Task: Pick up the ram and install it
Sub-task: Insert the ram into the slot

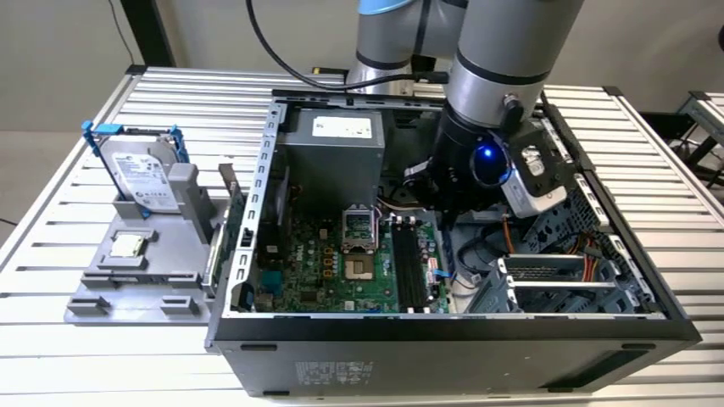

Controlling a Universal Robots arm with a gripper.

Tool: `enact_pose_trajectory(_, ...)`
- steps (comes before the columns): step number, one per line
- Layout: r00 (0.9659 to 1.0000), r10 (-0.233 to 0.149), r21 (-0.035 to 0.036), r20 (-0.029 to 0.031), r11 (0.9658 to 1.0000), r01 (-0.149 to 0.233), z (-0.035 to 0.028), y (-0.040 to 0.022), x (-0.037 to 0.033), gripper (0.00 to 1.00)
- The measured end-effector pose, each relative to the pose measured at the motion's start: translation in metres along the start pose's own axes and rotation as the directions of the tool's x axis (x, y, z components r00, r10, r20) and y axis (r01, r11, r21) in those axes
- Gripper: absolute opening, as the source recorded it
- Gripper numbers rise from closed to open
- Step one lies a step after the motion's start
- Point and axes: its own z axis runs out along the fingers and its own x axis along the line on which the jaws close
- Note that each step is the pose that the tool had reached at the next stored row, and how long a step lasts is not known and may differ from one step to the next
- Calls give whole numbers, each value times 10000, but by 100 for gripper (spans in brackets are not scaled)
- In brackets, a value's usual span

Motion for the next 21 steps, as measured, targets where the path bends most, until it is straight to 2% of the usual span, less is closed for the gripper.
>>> enact_pose_trajectory(10, 10000, 0, -2, 0, 10000, 0, 181, -4, 47, 0)
enact_pose_trajectory(16, 10000, 0, 0, 1, 10000, 0, 288, -9, 153, 0)
enact_pose_trajectory(21, 10000, 0, -1, 1, 10000, 0, 379, 14, 160, 0)
